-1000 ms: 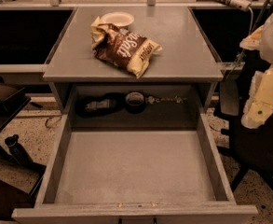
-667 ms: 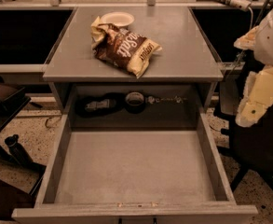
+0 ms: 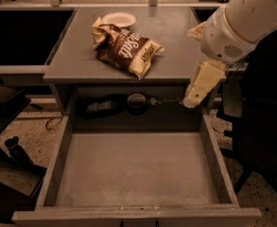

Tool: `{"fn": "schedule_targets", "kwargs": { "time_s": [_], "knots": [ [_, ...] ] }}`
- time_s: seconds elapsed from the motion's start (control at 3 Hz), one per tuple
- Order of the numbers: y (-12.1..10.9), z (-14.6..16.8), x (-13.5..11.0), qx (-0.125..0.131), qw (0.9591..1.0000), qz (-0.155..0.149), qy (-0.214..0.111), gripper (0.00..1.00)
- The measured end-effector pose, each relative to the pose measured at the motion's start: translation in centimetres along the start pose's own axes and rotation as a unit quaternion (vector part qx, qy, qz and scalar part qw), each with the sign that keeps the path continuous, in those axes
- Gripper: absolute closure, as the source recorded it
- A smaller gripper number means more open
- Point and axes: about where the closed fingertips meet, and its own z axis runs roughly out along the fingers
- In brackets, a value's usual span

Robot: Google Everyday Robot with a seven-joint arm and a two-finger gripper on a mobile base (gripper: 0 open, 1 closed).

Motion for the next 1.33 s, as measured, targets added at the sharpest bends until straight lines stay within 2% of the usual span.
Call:
{"fn": "schedule_targets", "kwargs": {
  "time_s": [0.33,0.67,1.0,1.33],
  "knots": [
    [-2.2,4.0,-3.8,0.022,0.9980,-0.002,-0.059,0.00],
    [-3.1,3.9,-4.3,0.040,0.9969,-0.002,-0.067,0.00],
    [-3.1,3.9,-4.3,0.040,0.9969,-0.002,-0.067,0.00],
    [-4.2,5.3,-4.4,0.057,0.9951,0.021,-0.077,0.00]
  ]
}}
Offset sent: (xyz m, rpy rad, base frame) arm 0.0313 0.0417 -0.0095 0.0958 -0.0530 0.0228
